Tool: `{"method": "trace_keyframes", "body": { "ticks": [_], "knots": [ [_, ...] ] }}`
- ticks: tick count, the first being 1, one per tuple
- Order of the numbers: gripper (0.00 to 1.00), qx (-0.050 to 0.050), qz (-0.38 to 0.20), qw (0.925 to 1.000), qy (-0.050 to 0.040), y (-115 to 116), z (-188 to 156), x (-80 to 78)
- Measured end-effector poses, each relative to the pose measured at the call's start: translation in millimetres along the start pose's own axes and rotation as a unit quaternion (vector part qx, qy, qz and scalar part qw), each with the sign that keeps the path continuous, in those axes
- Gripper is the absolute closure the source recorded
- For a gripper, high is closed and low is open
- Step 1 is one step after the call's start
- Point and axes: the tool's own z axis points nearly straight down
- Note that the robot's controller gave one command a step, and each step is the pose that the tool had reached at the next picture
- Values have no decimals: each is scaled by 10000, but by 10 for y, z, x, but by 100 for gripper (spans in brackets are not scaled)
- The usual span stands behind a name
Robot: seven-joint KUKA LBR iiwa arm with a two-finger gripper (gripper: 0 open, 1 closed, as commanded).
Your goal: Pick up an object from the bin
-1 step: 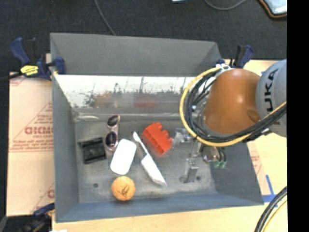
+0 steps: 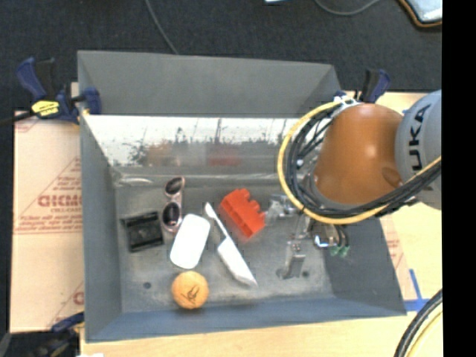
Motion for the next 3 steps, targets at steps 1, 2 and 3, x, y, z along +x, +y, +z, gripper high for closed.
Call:
{"method": "trace_keyframes", "body": {
  "ticks": [1,2,3],
  "knots": [
    [0,-5,587,9983,9,320,1287,13],
    [0,-17,1655,9861,-118,215,449,-1079],
    [0,3,1698,9855,56,543,992,-45]
  ]
}}
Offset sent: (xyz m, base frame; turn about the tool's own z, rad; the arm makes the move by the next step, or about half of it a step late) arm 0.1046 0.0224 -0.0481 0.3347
